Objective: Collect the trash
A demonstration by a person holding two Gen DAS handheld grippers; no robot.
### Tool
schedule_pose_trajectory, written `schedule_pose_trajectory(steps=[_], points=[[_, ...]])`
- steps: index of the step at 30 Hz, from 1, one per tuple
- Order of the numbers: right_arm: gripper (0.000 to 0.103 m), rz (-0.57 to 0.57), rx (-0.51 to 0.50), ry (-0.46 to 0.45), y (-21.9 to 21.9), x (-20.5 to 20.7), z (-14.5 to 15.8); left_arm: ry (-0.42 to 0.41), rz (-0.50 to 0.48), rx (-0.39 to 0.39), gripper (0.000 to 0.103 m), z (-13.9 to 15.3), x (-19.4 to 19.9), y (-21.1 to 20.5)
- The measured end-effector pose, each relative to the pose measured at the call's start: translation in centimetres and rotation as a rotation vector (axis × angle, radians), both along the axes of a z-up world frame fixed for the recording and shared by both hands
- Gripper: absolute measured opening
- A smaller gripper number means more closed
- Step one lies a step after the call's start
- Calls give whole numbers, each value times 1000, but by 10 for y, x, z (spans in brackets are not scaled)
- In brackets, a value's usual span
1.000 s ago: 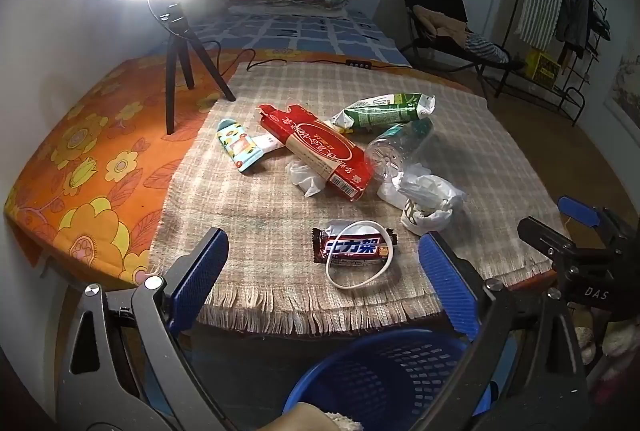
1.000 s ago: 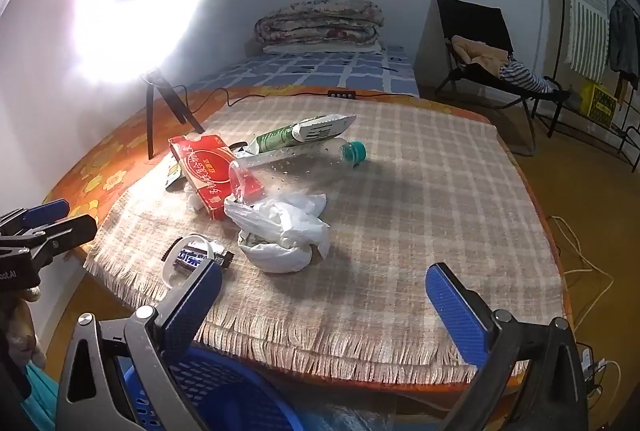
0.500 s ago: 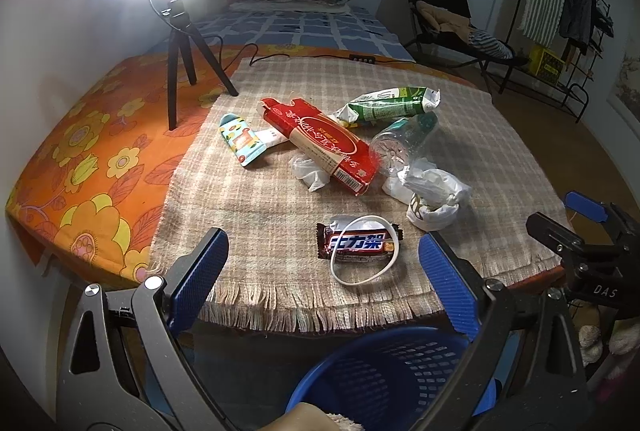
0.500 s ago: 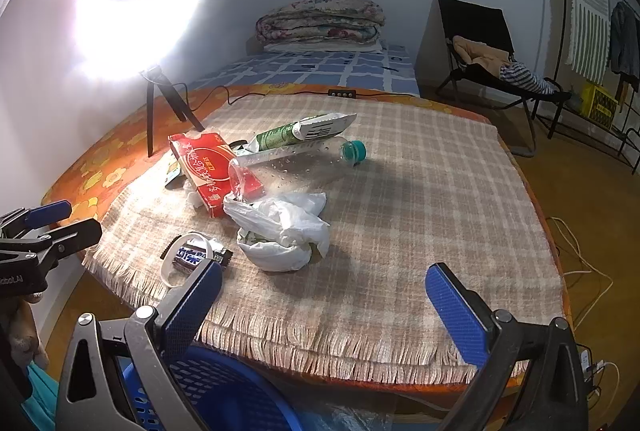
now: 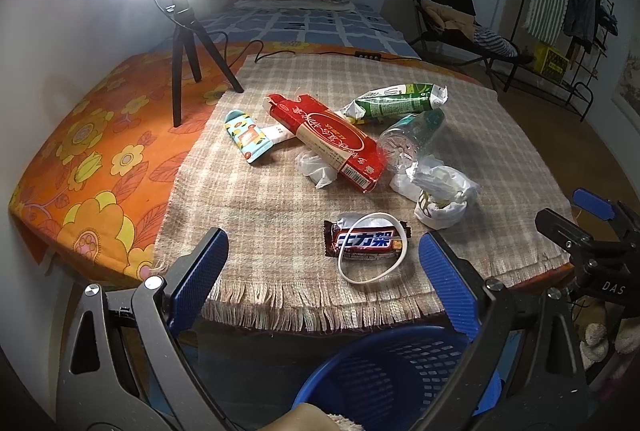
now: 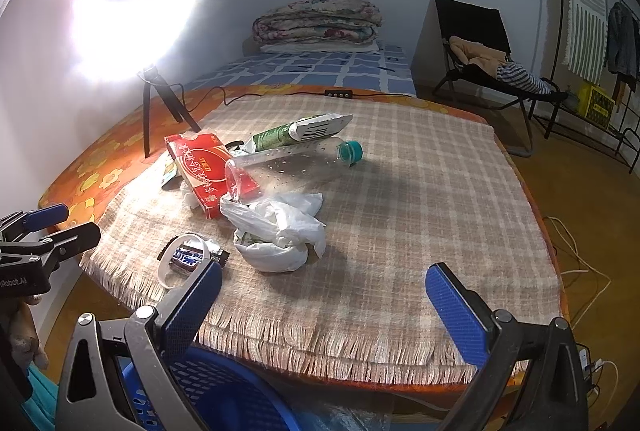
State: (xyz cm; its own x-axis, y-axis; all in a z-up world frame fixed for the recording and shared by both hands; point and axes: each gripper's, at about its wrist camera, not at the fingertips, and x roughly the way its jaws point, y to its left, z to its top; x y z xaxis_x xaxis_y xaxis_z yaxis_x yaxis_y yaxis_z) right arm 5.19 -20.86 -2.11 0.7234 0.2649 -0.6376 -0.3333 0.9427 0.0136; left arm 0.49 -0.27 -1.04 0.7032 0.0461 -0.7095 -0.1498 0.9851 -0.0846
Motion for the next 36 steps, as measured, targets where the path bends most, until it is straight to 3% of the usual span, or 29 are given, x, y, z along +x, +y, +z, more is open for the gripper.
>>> schedule_pose_trajectory(steps=[36], points=[[103,-2,-7,-2,1,0,-1,4,0,1,98,0,0,-1]])
